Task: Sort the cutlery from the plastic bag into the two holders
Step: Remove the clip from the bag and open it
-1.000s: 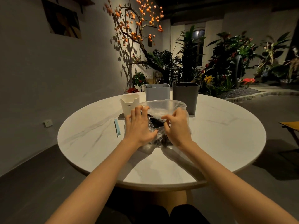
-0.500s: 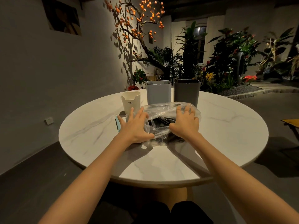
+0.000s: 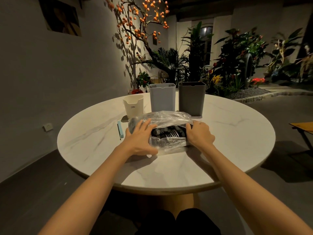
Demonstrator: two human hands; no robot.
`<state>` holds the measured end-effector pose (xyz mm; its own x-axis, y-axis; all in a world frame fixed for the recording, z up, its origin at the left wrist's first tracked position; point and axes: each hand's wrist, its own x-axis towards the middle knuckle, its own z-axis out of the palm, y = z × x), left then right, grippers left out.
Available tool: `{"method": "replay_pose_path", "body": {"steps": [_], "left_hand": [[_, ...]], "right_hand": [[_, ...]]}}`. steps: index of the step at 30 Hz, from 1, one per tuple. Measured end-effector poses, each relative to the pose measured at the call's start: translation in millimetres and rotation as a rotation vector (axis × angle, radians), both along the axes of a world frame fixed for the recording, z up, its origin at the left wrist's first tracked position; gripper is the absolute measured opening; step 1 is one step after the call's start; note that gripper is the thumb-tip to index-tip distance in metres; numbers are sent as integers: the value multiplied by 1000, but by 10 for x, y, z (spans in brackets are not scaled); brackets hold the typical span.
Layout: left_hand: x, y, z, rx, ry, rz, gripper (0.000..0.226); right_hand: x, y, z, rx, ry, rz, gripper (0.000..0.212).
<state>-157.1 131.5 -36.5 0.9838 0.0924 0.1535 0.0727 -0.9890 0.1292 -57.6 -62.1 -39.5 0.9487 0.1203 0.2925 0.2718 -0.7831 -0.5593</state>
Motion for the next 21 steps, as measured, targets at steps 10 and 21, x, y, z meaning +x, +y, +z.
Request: {"method": "replay_pose_path", "body": {"steps": [10,21], "left_hand": [[162,-271,66,96,-605,-154,52],[448,-245,125,67,-355,-91,42]], "right_hand": [[81,-13,-27,-25,-383,-28,28],[219,71,47,10,-286,352,29]]}}
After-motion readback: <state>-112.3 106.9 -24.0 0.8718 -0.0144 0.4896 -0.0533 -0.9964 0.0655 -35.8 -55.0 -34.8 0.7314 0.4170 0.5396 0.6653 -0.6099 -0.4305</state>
